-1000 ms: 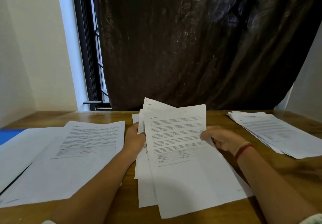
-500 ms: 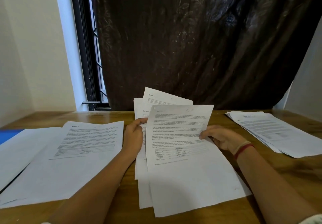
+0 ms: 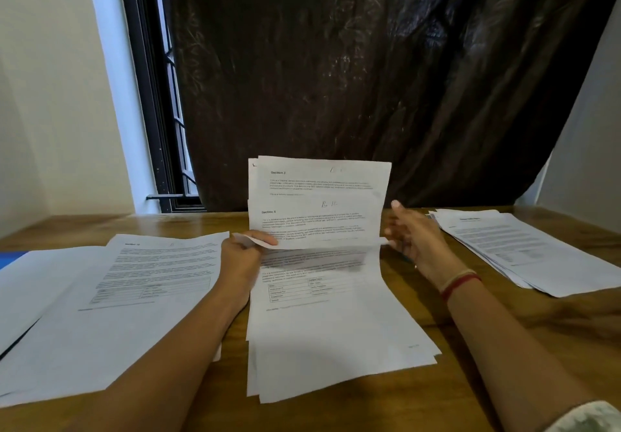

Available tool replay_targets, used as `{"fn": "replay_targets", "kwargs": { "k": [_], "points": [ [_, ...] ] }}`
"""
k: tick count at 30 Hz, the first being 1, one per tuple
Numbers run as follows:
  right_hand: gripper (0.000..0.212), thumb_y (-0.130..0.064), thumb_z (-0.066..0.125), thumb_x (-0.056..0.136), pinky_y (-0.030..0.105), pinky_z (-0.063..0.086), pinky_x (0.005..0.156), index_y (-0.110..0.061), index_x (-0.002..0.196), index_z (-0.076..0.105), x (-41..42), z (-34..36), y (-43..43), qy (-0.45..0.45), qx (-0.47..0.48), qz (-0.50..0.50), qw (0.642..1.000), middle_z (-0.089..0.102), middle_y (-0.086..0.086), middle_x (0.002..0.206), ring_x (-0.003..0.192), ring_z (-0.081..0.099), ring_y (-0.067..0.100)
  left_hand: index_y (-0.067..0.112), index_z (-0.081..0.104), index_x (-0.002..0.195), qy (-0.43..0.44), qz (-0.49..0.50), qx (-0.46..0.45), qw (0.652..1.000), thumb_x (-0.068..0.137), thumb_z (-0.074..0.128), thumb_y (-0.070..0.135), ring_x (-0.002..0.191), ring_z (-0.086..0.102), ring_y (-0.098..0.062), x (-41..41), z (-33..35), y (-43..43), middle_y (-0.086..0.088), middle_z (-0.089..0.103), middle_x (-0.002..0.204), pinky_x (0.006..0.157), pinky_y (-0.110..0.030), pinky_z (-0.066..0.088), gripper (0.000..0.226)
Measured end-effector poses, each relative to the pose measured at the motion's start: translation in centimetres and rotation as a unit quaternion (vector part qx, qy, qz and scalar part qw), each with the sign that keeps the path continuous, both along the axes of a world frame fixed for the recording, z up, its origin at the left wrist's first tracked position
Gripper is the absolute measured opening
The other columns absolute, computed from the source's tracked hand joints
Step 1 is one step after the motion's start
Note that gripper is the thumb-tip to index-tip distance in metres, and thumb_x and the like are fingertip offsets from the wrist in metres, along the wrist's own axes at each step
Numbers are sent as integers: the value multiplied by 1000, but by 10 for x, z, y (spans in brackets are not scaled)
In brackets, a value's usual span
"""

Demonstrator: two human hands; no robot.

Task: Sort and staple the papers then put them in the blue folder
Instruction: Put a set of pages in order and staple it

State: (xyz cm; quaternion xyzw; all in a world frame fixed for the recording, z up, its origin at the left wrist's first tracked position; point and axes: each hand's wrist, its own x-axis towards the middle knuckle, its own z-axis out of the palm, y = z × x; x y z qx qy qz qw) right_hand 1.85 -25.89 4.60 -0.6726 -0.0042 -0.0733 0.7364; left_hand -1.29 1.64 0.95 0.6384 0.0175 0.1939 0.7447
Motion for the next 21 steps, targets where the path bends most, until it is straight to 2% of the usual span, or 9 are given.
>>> {"fn": "replay_targets", "kwargs": {
  "k": [2, 5, 7, 10, 14, 18, 21],
  "points": [
    [36, -39, 74, 81, 33, 54, 84, -26, 112, 60, 5, -5, -2, -31, -21, -28, 999, 66, -4, 113, 104, 62, 21, 21, 69, 50, -6, -9, -8, 1000, 92, 61, 4, 94, 66, -29, -1, 0, -1, 4, 74, 87, 82, -46, 57, 46],
    [50, -36, 78, 70, 39, 56, 88, -20, 115, 61, 0, -8, -1, -37, -29, 48, 998, 70, -1, 114, 102, 67, 23, 21, 69, 48, -5, -15, -4, 1000, 91, 63, 7, 94, 66, -30, 0, 1, -3, 2, 75, 88, 84, -48, 56, 46],
    [42, -32, 77, 72, 40, 57, 87, -16, 109, 64, -3, -6, 4, -48, -39, 58, 996, 72, -2, 110, 99, 69, 22, 21, 69, 47, -3, -16, -2, 1000, 91, 63, 6, 94, 66, -31, 0, 1, -4, -3, 74, 92, 85, -49, 56, 47],
    [21, -24, 71, 85, 38, 56, 82, -12, 101, 65, -4, -3, 5, -56, -25, 42, 997, 74, -3, 104, 97, 69, 22, 19, 68, 49, 9, -15, -5, 1000, 91, 62, 6, 92, 66, -29, -3, 2, -6, 0, 74, 88, 78, -43, 57, 45],
    [18, -26, 64, 90, 40, 55, 88, -10, 98, 65, -4, -4, 1, -46, -17, 65, 997, 75, 0, 103, 98, 69, 23, 13, 64, 61, 30, -11, -8, 999, 90, 63, 6, 88, 66, -29, -5, 3, -6, -1, 74, 87, 71, -38, 56, 30],
    [19, -23, 69, 87, 37, 58, 78, -11, 100, 65, -5, -2, -1, -38, 23, 52, 998, 76, 0, 99, 86, 73, 19, 13, 64, 62, 44, -13, -12, 999, 90, 63, 4, 90, 66, -31, -4, 3, -6, -6, 72, 95, 68, -37, 54, 29],
    [29, -26, 74, 83, 38, 58, 76, -12, 107, 66, -3, -2, -2, -34, 32, 39, 998, 76, -1, 100, 91, 71, 23, 14, 65, 64, 58, -17, -18, 998, 89, 63, 1, 91, 66, -33, -4, 3, -6, -9, 72, 98, 67, -36, 54, 28]
  ]
}}
